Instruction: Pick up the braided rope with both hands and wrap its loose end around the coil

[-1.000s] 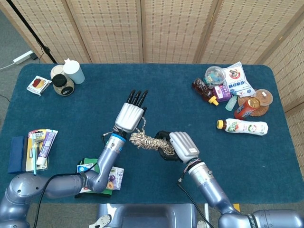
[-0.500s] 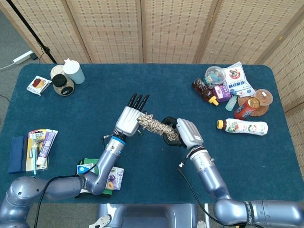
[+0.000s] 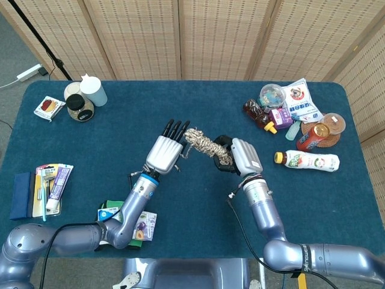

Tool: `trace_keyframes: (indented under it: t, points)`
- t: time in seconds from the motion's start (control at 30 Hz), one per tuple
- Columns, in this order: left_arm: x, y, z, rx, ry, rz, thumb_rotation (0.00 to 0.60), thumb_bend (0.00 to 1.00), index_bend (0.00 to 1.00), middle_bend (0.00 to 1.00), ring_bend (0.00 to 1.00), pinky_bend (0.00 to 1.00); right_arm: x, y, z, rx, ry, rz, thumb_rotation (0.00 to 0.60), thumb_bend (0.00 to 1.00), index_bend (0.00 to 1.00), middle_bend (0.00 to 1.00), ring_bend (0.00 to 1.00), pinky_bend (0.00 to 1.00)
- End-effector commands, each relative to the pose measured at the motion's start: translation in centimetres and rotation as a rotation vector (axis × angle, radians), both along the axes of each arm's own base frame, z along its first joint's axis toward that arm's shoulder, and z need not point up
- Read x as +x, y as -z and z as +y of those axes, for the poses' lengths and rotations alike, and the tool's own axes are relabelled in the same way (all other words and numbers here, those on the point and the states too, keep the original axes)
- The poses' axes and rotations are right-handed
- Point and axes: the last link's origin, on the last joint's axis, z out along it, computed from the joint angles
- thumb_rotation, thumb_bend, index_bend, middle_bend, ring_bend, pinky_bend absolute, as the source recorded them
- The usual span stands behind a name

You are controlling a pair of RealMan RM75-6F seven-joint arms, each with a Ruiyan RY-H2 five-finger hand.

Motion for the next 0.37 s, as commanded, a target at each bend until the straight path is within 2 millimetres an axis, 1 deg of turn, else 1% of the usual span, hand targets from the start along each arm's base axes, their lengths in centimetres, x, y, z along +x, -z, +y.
trace_keyframes:
  t: [0.03,0.13,0.27,0.37]
  points:
    - [0.1,-0.1,-0.1,-0.006,-0.008,-0.016,0.600,0.40,0.59,0.00,0.00,0.00,0.0,-0.1,0.0,-0.002,-0.001,0.010,0.600,0.81,0.62,0.66,0.63,1.00]
    - [0.4,-0.4,-0.2,-0.007,-0.012,-0.029,0.600,0.40,0.59,0.00,0.00,0.00,0.0,-0.3,0.0,-0.006,-0.005,0.017,0.600,0.81,0.62,0.66,0.63,1.00]
    - [0.7,-1.3,-0.3,0.015,-0.004,-0.031,0.600,0.40,0.59,0.00,0.00,0.00,0.2,-0.5,0.1,-0.004,-0.006,0.011,0.600,0.81,0.62,0.66,0.63,1.00]
    - [0.5,-1.6,-0.3,0.014,-0.010,-0.033,0.600,0.40,0.59,0.00,0.00,0.00,0.2,-0.4,0.3,-0.003,-0.006,0.008,0.600,0.81,0.62,0.66,0.63,1.00]
